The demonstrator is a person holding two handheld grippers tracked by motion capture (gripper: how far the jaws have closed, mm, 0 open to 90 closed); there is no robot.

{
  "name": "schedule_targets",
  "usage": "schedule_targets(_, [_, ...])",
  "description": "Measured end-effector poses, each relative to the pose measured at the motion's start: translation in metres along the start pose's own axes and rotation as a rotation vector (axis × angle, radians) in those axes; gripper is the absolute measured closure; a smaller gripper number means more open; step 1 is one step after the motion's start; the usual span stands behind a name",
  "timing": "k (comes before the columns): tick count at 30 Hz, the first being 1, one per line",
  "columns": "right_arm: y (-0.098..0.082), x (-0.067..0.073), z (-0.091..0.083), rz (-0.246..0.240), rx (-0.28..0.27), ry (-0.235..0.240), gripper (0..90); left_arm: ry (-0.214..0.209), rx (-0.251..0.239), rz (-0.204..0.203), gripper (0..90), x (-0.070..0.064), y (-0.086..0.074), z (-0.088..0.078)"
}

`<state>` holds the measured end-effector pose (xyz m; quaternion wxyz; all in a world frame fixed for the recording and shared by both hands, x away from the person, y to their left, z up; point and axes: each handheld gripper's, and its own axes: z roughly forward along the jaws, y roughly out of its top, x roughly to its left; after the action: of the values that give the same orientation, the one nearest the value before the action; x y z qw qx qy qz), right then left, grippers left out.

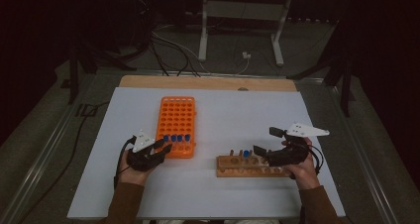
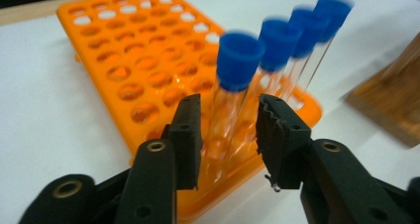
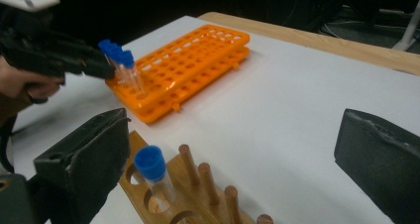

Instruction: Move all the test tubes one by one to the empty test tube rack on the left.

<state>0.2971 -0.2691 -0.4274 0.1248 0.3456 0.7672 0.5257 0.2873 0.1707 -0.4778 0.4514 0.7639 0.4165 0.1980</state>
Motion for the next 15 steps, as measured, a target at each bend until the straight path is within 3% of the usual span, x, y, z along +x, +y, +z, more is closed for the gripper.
schedule_targets(6, [-0.003,0.005,0.004,-0.022,0.018,-0.002,0.9,-0.019,-0.066,-0.024,52.5,-0.001,0.004,-0.009])
schedule_targets(9, [-0.004,0.008,0.006,-0.025,0.021,0.002,2.0,-0.026,-0.094,-0.043,42.3,-0.001,0.005,-0.012])
schedule_targets(15, [-0.008,0.011,0.009,-0.026,0.034,0.026,4.4,0.023,-0.116,-0.076,18.3,-0.002,0.008,-0.013])
